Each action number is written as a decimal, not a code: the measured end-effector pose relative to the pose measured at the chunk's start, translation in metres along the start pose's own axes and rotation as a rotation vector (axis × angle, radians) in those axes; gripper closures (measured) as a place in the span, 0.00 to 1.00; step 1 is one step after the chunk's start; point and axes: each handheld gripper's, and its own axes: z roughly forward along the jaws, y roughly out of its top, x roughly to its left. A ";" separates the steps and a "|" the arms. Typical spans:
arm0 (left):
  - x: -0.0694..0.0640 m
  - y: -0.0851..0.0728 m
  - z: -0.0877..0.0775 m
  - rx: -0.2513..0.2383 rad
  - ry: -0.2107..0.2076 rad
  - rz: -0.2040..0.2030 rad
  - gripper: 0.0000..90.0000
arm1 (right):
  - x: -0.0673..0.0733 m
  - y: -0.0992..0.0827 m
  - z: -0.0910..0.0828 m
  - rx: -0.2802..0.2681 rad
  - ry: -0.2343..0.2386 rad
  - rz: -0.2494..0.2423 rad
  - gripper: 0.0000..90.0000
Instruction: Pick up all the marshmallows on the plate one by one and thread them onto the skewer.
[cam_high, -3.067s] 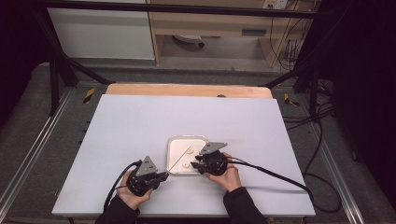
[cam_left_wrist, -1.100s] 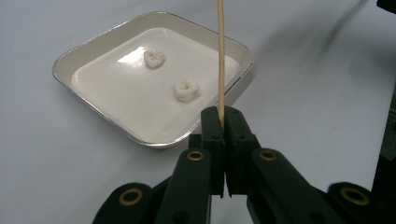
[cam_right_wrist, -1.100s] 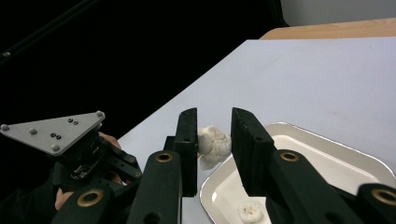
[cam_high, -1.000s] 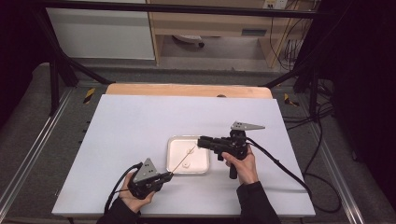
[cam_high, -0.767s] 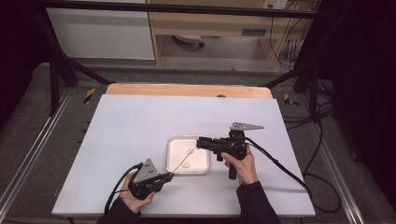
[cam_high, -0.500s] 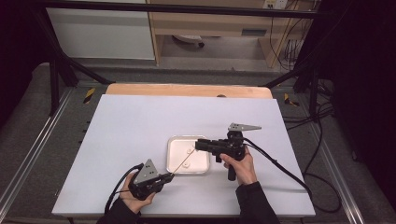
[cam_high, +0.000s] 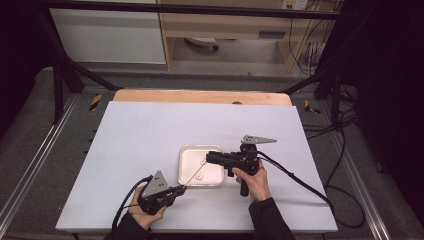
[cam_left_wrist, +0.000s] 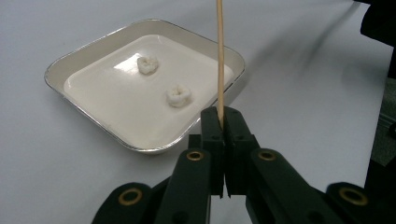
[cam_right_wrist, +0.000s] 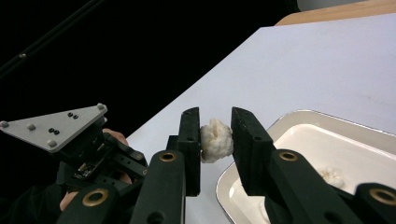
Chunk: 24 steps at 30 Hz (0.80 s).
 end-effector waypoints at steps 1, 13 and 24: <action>0.000 0.000 0.000 -0.002 0.000 0.000 0.98 | 0.000 -0.001 0.001 0.000 0.001 -0.002 0.83; -0.003 -0.002 0.005 0.004 -0.001 -0.013 0.98 | 0.002 -0.011 0.008 -0.005 0.024 0.013 0.86; -0.006 -0.002 0.010 0.003 -0.004 -0.012 0.98 | 0.006 -0.016 0.009 -0.014 0.057 0.020 0.88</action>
